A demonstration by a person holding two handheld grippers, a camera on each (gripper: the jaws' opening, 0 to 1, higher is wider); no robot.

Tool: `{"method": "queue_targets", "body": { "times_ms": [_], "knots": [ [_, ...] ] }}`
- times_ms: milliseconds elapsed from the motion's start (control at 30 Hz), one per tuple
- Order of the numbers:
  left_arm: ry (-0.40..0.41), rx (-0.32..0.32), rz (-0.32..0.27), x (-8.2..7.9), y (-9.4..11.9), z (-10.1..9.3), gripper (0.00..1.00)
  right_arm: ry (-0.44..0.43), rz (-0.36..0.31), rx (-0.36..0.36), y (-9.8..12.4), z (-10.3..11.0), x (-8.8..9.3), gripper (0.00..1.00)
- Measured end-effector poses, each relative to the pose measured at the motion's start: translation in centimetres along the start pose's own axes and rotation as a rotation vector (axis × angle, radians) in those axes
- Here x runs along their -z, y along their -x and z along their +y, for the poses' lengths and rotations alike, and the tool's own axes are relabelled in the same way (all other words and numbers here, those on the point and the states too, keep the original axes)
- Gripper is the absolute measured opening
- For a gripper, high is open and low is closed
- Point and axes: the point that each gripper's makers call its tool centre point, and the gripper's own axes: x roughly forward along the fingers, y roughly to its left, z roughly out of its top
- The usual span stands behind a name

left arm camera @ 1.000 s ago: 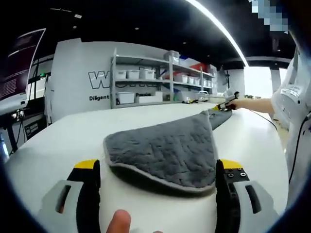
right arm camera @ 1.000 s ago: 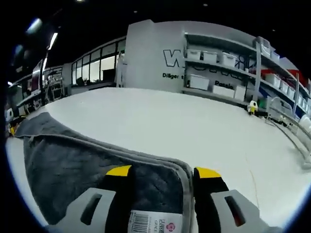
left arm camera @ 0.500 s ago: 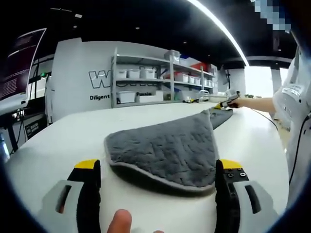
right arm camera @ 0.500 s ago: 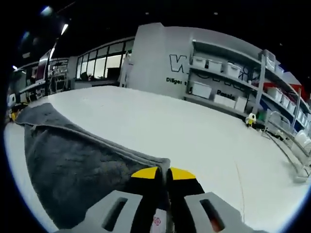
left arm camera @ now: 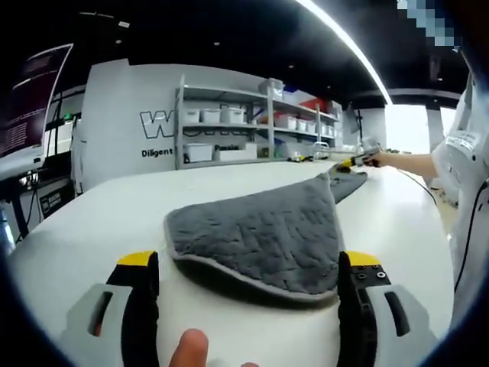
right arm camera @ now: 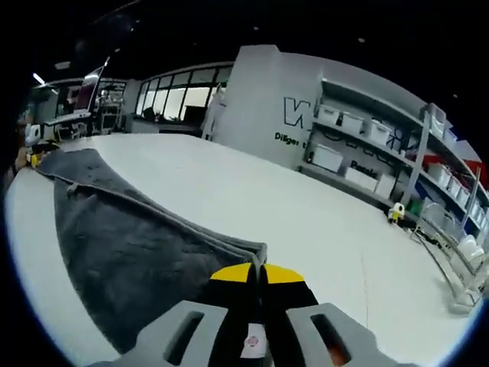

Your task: Open the folded towel by lifting each exposed corner and separating the folded layers until the towel lies flat within the target outline without major curled edges

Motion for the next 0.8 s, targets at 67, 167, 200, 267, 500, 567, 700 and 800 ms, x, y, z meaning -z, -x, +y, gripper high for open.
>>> {"method": "queue_targets", "body": {
  "times_ms": [67,167,200,267,500,567,700,800],
  "knots": [
    [0.002,0.001,0.0,0.0,0.0,0.0,0.96,0.008,-0.002,0.0,0.3,0.1,-0.2,0.0],
    [0.002,0.002,0.0,0.0,0.0,0.0,0.95,0.024,-0.013,-0.009,0.6,0.5,-0.6,0.0],
    [0.002,0.003,0.0,0.0,0.0,0.0,0.95,0.029,-0.016,-0.013,0.7,0.6,-0.7,0.0],
    [0.002,0.004,0.001,0.0,0.0,0.0,0.95,0.048,-0.017,-0.024,0.9,1.1,-1.0,0.0],
    [0.003,0.007,0.002,0.1,0.0,-0.1,0.95,0.06,-0.005,0.004,0.7,0.8,-0.9,0.01],
    [0.003,0.007,0.003,0.1,0.0,-0.1,0.95,0.055,-0.001,0.01,0.5,0.7,-0.5,0.01],
    [0.004,0.007,0.004,0.1,0.0,-0.1,0.95,0.037,0.008,0.028,0.2,0.5,0.0,0.01],
    [0.004,0.007,0.005,0.2,0.0,-0.1,0.95,0.034,0.009,0.032,0.2,0.5,0.1,0.02]
  ]
}}
